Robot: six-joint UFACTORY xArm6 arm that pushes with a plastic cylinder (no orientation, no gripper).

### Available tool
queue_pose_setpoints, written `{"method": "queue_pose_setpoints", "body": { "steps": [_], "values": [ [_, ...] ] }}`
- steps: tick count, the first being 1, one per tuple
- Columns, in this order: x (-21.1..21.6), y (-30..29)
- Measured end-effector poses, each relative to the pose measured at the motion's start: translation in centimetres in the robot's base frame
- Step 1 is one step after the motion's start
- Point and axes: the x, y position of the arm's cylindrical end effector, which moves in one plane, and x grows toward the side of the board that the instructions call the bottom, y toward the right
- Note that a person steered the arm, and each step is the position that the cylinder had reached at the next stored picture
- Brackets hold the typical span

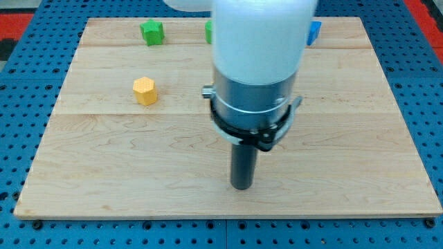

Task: Slide the red star towards the center right

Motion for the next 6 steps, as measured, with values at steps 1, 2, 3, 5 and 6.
{"method": "queue_pose_setpoints", "body": {
  "steps": [1,2,3,5,6],
  "values": [
    [-0.8,-2.2],
    [-3.2,-3.0],
    [-6.6,-3.4],
    [-11.1,-2.1],
    [-13.4,-1.4]
  ]
}}
